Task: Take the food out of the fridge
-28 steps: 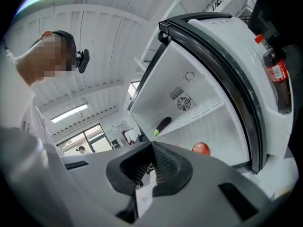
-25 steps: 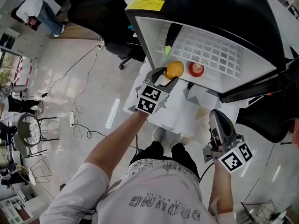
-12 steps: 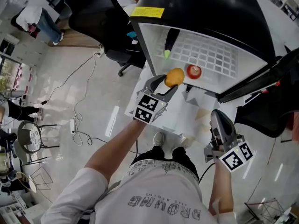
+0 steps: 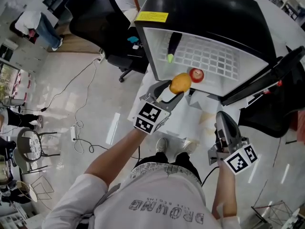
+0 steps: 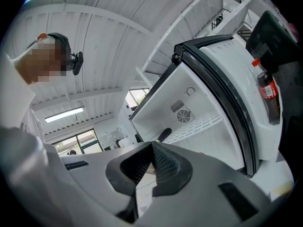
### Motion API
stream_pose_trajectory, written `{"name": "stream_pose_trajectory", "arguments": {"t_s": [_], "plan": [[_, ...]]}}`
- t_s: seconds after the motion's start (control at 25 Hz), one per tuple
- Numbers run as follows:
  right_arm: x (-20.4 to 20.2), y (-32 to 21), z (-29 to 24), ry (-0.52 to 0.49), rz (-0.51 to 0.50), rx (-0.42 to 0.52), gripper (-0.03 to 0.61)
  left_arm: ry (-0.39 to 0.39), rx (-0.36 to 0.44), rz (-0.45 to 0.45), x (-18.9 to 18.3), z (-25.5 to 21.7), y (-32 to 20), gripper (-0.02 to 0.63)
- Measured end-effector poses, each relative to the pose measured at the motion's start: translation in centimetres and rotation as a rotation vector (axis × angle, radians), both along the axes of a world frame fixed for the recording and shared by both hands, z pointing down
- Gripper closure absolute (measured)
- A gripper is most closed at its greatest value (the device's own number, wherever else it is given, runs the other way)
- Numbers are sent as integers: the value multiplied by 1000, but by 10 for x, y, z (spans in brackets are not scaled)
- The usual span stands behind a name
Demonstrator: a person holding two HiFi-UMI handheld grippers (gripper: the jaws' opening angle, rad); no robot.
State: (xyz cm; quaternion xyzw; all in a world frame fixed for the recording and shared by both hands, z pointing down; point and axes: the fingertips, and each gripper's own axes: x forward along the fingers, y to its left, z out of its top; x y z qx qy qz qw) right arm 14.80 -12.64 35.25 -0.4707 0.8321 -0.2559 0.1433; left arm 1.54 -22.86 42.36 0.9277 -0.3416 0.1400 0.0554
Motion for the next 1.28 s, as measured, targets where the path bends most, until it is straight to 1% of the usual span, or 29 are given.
{"name": "stream_pose_trajectory", "arguments": {"t_s": [0.2, 0.64, 1.08, 1.28], "plan": [[-1, -1, -5, 5, 20, 10, 589, 27, 27, 25, 0, -21, 5, 364], [-4, -4, -13, 9, 43, 31, 589, 88, 59, 46, -7, -56, 13, 364], [-9, -11, -14, 20, 45, 34, 589, 137, 74, 47, -20, -75, 18, 364], [-9, -14, -16, 24, 44, 37, 589, 146, 85, 42, -23, -81, 17, 364]]}}
